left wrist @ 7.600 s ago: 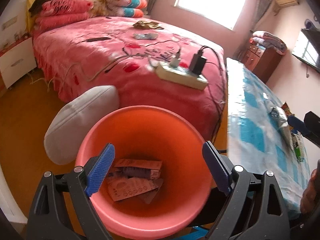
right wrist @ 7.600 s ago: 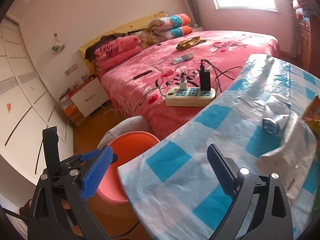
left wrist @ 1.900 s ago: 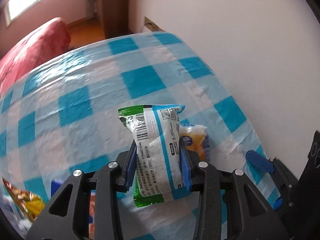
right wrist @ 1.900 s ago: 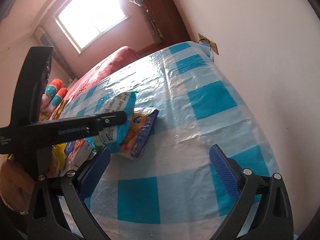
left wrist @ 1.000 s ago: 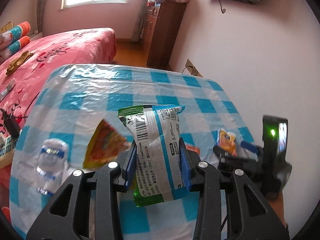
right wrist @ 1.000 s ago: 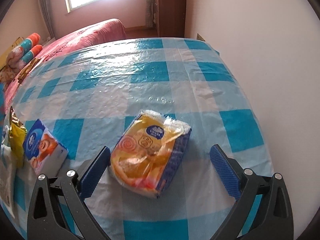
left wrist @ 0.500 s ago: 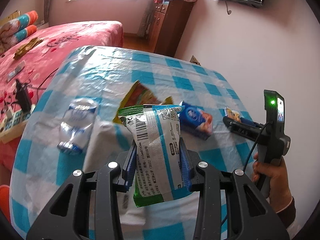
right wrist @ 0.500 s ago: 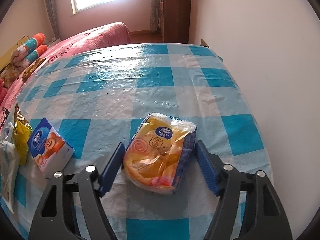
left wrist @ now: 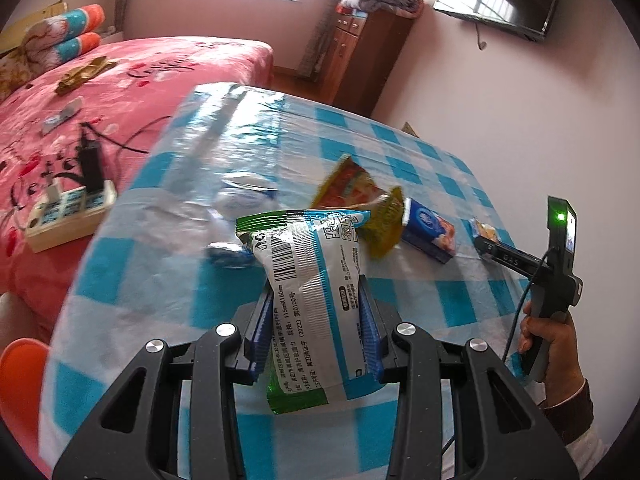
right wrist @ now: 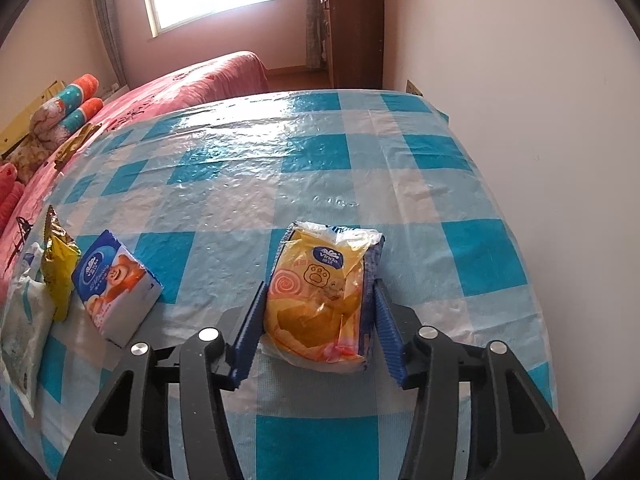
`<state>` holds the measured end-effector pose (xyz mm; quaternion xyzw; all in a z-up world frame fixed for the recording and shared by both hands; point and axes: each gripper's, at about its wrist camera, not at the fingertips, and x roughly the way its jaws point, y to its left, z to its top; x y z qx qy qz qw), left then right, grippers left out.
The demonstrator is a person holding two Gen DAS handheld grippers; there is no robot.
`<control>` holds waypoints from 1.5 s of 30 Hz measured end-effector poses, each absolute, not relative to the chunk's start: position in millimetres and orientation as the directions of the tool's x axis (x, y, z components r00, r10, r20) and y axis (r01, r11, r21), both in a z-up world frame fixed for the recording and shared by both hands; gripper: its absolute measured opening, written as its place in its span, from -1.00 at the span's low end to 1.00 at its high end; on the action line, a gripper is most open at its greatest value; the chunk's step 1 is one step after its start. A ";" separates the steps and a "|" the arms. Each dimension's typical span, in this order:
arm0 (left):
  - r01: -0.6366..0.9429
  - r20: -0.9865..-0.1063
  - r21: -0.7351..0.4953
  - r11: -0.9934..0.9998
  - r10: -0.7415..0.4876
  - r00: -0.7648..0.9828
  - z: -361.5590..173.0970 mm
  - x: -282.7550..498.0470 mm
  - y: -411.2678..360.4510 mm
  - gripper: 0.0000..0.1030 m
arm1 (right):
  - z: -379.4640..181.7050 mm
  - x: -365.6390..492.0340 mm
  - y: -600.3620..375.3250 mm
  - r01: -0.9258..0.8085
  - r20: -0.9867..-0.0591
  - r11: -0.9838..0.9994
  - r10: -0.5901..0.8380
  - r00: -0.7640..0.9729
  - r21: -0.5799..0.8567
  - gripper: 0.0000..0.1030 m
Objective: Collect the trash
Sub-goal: 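Lift bread packet and snack wrapper and carry both toward orange bucket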
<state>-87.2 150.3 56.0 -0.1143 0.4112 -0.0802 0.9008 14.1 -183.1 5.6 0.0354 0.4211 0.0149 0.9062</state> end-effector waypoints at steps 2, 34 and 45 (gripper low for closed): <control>0.030 -0.719 -0.261 0.965 -0.215 0.661 59.7 -94.5 162.8 -0.23 | 6.0 9.2 -182.7 0.000 -0.759 0.996 0.068 0.647 0.089 -0.03; -0.021 -0.750 -0.271 0.962 -0.197 0.631 24.9 -103.9 205.3 0.49 | 29.9 -63.5 -133.6 -0.143 -0.684 0.989 0.138 0.716 0.049 -0.20; -0.071 -0.738 -0.362 0.929 -0.239 0.631 12.1 -104.7 218.0 -0.22 | 50.1 -97.9 -77.5 -0.286 -0.662 0.958 0.221 0.716 0.010 -0.20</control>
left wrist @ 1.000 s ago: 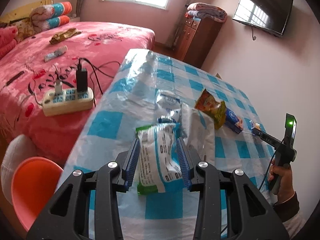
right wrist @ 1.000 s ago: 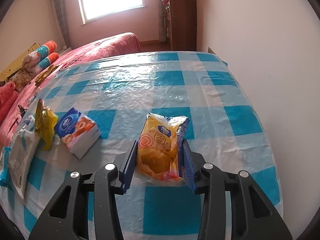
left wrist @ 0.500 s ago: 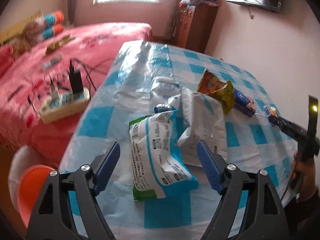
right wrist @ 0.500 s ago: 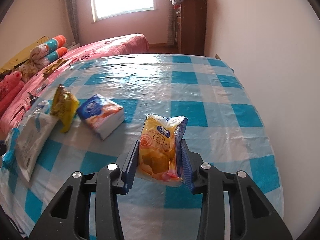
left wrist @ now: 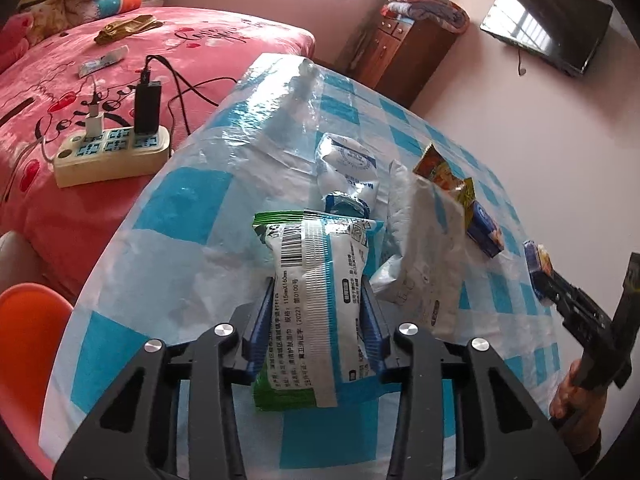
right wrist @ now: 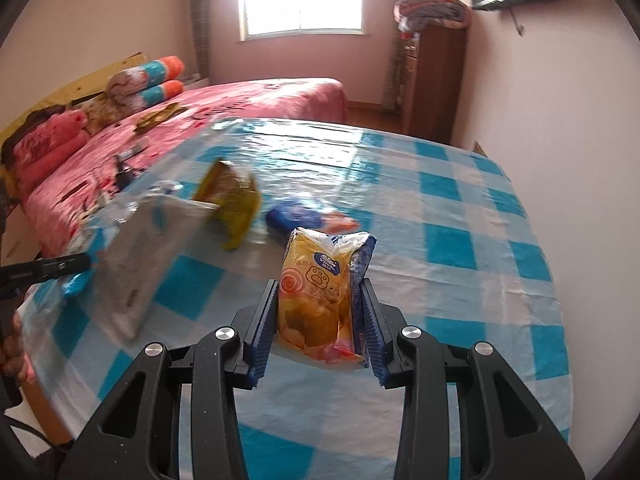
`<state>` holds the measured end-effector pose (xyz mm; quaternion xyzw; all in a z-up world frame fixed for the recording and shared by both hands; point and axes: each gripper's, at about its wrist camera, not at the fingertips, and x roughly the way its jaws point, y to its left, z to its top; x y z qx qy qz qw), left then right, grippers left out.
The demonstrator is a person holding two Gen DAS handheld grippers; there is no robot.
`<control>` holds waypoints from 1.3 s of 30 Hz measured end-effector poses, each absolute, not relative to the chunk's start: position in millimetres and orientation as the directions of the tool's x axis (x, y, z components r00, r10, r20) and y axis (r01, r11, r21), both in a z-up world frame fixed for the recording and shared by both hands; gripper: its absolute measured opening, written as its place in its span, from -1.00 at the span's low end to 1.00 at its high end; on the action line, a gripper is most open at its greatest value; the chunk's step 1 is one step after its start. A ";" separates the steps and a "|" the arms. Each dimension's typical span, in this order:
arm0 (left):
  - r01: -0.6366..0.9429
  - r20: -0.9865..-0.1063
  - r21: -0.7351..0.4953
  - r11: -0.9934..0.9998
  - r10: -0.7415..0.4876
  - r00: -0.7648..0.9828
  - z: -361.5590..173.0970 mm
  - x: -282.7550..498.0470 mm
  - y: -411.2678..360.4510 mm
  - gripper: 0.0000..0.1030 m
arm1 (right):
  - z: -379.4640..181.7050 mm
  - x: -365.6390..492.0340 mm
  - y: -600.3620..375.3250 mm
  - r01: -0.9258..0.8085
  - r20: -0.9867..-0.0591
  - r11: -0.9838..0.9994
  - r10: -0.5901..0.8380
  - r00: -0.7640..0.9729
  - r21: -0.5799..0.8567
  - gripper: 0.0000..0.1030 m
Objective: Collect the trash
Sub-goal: 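Lift bread packet and snack wrapper and carry both toward orange bucket, then open both tools over orange bucket, dropping wrapper and bread packet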
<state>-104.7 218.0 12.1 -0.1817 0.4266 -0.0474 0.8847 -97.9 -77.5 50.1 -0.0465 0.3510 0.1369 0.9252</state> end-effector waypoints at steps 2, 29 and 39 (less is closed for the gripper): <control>-0.079 -0.731 -0.370 0.926 -0.238 0.639 12.4 -108.5 221.3 -0.24 | 53.1 -102.7 -66.7 -0.314 -0.659 0.949 0.242 0.712 0.009 -0.20; -0.317 -0.723 -0.358 0.878 -0.046 0.689 25.2 -214.8 339.6 -0.25 | 72.9 -158.8 135.2 -0.789 -0.645 0.599 0.658 0.388 0.136 -0.20; -0.471 -0.791 -0.305 0.828 0.055 0.609 -9.9 -248.4 390.5 -0.25 | 50.1 -175.5 222.6 -0.888 -0.697 0.425 0.691 0.193 0.176 -0.20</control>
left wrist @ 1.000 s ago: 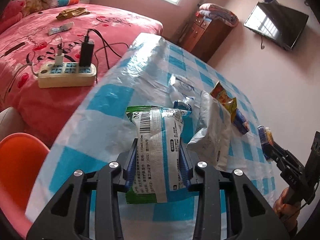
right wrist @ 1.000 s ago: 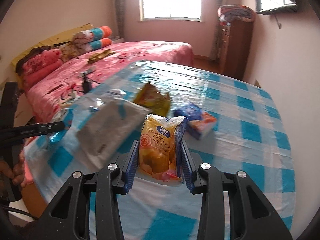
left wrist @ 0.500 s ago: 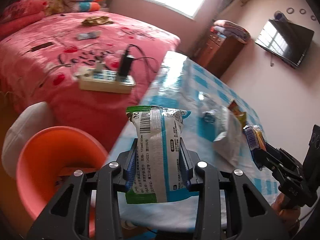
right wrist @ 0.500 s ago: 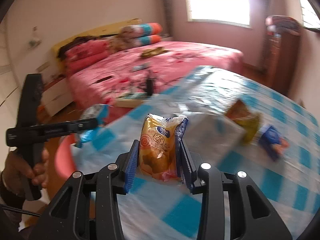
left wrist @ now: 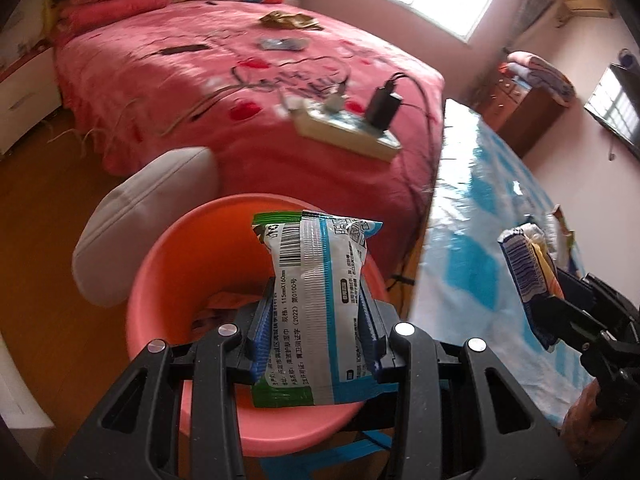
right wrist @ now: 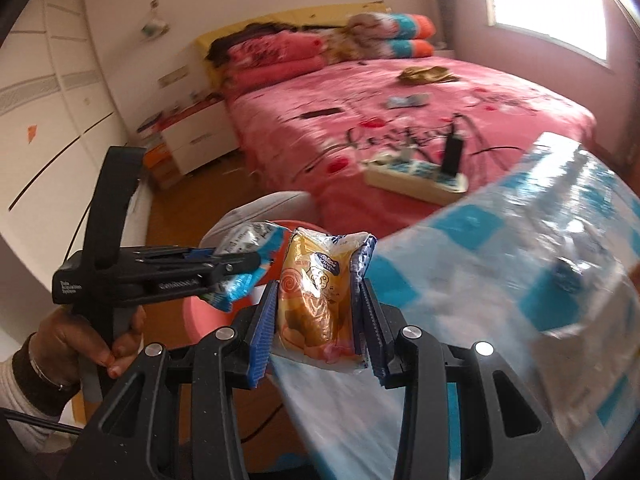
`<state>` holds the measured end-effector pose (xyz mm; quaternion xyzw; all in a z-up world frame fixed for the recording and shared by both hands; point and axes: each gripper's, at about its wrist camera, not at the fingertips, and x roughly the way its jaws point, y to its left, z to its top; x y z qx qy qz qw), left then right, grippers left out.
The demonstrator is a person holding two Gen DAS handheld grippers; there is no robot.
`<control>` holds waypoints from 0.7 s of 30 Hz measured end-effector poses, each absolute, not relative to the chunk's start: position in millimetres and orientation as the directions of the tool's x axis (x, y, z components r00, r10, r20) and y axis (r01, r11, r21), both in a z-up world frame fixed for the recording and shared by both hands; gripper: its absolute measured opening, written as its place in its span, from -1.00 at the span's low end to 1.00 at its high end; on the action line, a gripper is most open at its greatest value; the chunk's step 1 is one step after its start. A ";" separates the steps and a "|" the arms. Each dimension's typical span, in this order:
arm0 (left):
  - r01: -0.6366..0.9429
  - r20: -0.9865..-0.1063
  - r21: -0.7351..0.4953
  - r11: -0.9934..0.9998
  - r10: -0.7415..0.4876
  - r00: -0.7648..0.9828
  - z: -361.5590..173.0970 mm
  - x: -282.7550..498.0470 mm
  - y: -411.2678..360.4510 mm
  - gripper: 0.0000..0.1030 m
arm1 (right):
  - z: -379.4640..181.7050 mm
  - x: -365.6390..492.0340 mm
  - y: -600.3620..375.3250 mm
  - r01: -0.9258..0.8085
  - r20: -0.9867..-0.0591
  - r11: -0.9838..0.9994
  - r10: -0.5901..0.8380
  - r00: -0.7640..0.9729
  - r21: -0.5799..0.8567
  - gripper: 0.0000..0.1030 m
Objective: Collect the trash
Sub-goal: 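Open both tools over orange bucket, dropping wrapper and bread packet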
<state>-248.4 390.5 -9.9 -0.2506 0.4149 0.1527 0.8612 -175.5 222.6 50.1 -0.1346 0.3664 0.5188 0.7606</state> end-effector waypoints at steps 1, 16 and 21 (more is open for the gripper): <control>-0.477 -0.795 -0.304 0.825 0.057 0.605 -12.0 -249.8 392.0 -0.25 | 49.0 -176.2 227.9 -0.892 -0.700 0.415 0.690 0.183 0.177 -0.20; -0.585 -0.843 -0.232 0.777 0.139 0.519 -39.4 -259.6 418.0 0.36 | 34.9 -185.4 280.0 -0.906 -0.692 0.327 0.720 0.055 0.268 0.58; -0.596 -0.838 -0.165 0.786 0.207 0.505 -29.5 -258.6 416.4 0.60 | 41.6 -178.3 258.2 -0.878 -0.674 0.382 0.732 0.097 0.289 0.76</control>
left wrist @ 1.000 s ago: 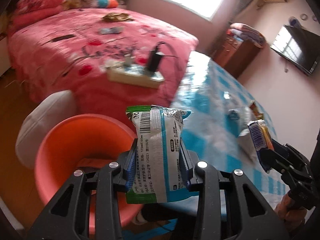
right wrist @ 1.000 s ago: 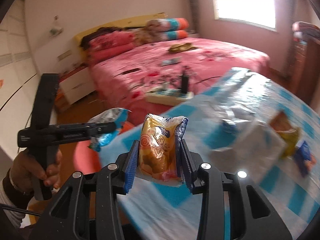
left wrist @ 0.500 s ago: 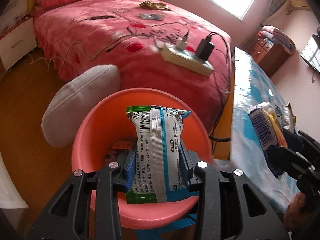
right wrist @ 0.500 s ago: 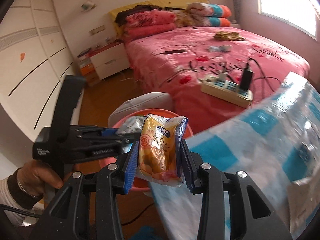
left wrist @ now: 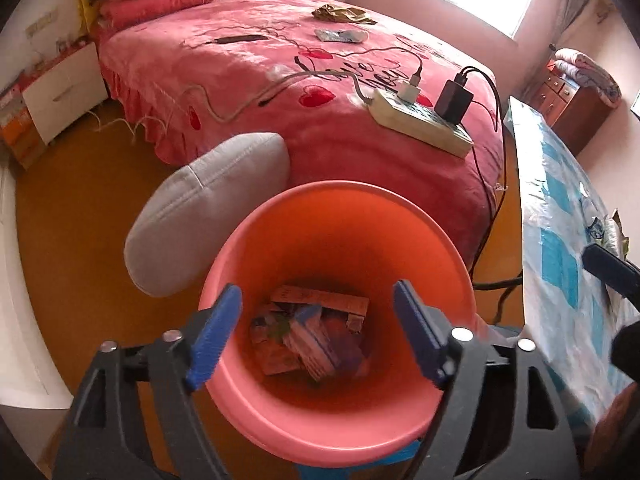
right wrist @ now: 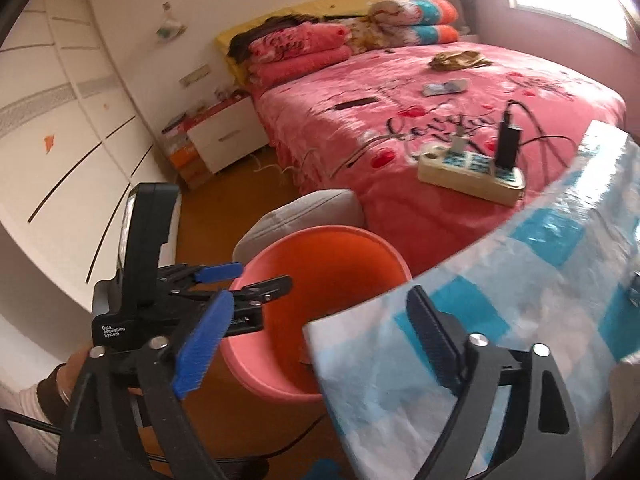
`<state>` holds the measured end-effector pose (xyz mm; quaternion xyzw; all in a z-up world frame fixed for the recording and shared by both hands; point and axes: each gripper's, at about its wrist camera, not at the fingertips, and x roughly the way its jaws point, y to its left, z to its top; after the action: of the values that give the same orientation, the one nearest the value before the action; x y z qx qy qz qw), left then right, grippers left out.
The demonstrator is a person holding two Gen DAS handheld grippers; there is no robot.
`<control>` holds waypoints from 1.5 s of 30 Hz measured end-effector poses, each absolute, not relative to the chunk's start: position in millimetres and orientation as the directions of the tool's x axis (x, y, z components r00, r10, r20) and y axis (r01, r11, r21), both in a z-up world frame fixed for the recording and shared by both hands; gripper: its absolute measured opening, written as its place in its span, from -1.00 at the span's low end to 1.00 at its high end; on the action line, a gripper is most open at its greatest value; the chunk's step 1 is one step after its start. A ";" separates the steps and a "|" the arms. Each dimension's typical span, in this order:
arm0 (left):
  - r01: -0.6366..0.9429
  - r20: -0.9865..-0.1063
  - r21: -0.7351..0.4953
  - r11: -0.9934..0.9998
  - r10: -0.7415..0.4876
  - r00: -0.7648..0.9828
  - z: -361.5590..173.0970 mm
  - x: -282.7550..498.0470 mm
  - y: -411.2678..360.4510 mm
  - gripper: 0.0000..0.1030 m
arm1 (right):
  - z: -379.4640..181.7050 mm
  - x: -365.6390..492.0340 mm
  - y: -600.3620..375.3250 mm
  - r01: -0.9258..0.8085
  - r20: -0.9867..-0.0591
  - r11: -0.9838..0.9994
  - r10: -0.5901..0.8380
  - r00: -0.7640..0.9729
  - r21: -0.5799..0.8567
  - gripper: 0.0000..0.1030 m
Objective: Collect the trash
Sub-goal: 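Open both tools over orange bucket, dropping wrapper and bread packet, then bring both empty tools back over the remaining trash on the table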
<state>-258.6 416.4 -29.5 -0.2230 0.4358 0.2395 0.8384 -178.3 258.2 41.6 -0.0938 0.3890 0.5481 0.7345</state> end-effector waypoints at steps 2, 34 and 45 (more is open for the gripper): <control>-0.594 -0.836 -0.165 0.788 0.207 0.508 -27.6 -257.7 414.7 0.62 | 43.9 -176.4 249.1 -0.871 -0.667 0.395 0.736 0.111 0.292 0.76; -0.407 -0.765 -0.125 0.905 0.174 0.621 32.4 -235.0 323.4 0.74 | 50.8 -196.4 100.3 -0.753 -0.602 0.632 0.678 0.421 0.185 0.82; -0.387 -0.745 -0.105 0.916 0.186 0.640 50.1 -238.2 302.4 0.74 | 82.6 -202.1 56.7 -0.731 -0.511 0.646 0.715 0.478 0.221 0.82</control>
<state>-238.2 302.4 50.1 -0.1282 0.3928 0.1597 0.8965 -202.1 56.7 82.6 -0.0138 0.2906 0.4204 0.8594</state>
